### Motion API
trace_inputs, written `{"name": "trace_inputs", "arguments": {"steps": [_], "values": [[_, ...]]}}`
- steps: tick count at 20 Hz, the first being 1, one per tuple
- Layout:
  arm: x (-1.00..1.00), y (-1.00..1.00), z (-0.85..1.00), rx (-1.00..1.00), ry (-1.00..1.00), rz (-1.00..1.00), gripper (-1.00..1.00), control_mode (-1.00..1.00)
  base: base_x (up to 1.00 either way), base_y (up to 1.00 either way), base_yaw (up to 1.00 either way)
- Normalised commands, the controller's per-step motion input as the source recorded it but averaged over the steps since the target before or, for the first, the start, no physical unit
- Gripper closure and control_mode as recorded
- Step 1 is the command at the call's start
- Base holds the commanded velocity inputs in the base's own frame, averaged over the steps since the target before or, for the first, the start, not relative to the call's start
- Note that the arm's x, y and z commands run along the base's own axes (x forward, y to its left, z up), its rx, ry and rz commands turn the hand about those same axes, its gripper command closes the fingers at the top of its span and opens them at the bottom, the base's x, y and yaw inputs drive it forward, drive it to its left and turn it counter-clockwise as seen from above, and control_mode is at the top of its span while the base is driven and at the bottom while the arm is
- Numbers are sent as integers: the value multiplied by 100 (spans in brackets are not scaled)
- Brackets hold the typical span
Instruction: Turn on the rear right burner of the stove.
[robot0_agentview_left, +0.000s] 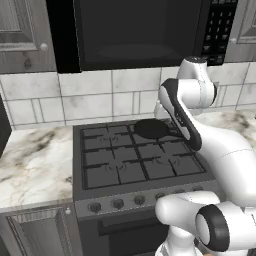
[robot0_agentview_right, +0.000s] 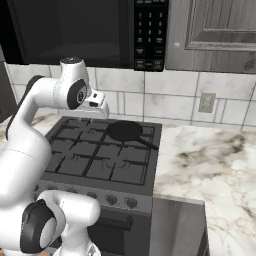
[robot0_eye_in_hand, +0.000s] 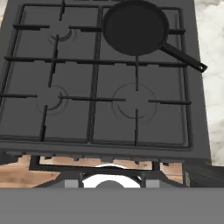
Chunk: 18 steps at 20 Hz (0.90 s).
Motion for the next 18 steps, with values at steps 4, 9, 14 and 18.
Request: {"name": "trace_inputs", "arguments": {"steps": [4, 9, 14, 18], "values": [[0, 0, 0, 0, 0, 0, -100, 100, 0, 0, 0], [0, 0, 0, 0, 0, 0, -100, 100, 0, 55, 0], [0, 0, 0, 0, 0, 0, -100, 100, 0, 80, 0], [0, 0, 0, 0, 0, 0, -100, 100, -3, 62, 0]]}}
